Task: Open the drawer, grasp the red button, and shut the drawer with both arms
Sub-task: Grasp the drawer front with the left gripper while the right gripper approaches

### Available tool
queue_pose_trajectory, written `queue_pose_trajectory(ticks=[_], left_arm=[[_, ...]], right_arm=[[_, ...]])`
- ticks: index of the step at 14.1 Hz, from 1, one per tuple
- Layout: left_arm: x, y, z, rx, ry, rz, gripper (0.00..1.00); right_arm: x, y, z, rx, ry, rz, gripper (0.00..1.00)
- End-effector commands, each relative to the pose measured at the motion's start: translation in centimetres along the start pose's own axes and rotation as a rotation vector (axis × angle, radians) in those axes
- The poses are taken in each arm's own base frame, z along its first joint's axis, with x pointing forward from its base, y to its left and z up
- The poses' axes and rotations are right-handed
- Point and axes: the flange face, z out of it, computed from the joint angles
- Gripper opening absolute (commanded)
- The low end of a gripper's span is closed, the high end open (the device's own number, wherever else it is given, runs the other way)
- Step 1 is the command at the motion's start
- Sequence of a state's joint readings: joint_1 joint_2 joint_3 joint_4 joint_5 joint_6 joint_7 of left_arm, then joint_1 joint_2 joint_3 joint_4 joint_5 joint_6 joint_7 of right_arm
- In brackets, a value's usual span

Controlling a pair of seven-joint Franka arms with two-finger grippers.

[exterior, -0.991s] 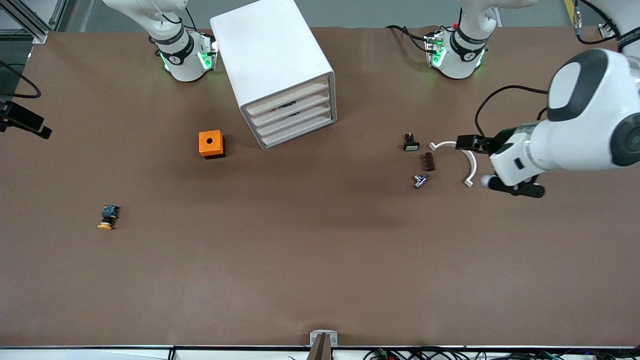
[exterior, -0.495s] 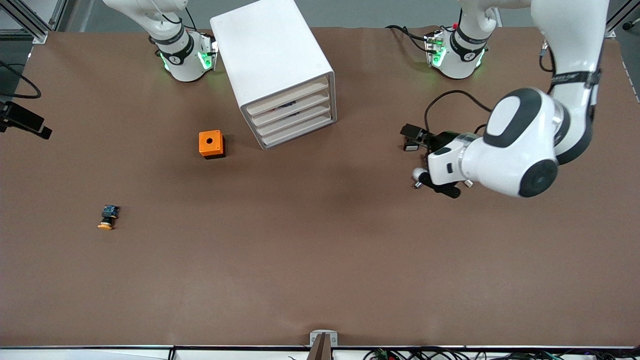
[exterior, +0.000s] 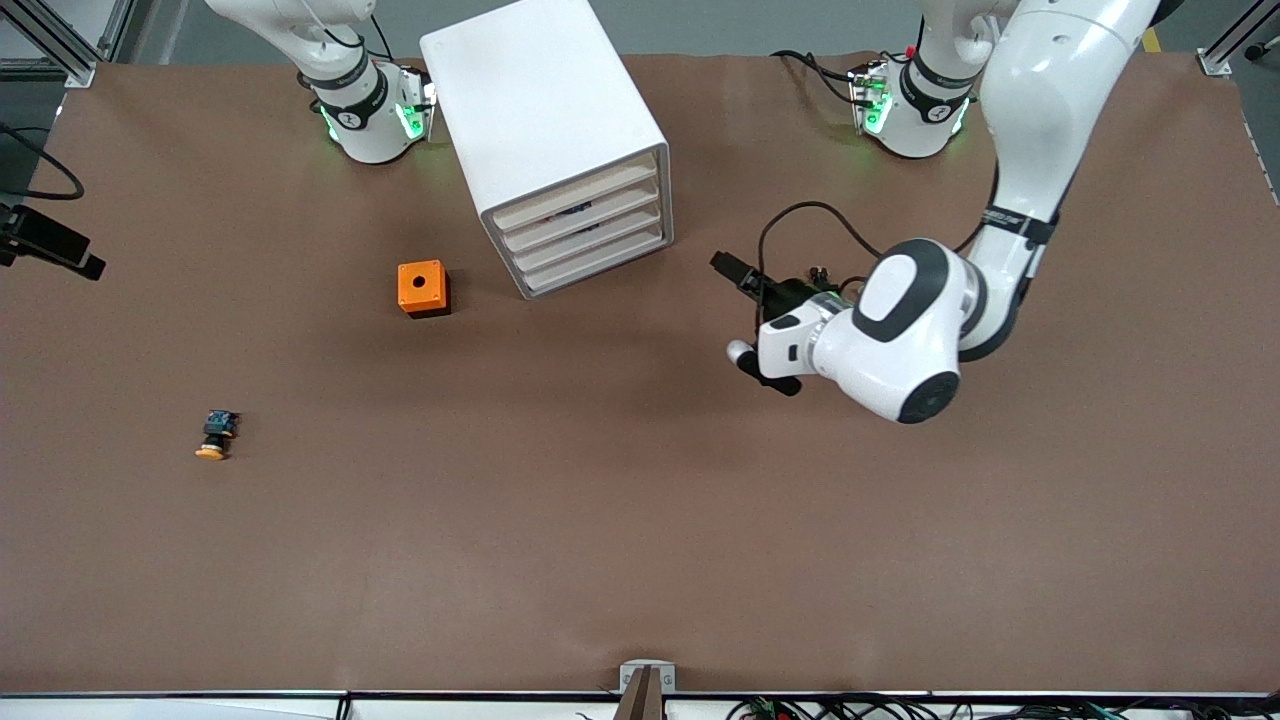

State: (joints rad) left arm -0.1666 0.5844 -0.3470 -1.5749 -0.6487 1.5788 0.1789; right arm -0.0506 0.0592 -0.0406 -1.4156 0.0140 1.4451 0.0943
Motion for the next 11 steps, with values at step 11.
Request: queue_pose_trajectory(ticks=[11], left_arm=[[2.3,0.2,13.8,-0.291,0.095,0.286,0.9]], right_arm=[[-1.9,-14.9,4.6,-0.061,-0.078,0.281,1.0]])
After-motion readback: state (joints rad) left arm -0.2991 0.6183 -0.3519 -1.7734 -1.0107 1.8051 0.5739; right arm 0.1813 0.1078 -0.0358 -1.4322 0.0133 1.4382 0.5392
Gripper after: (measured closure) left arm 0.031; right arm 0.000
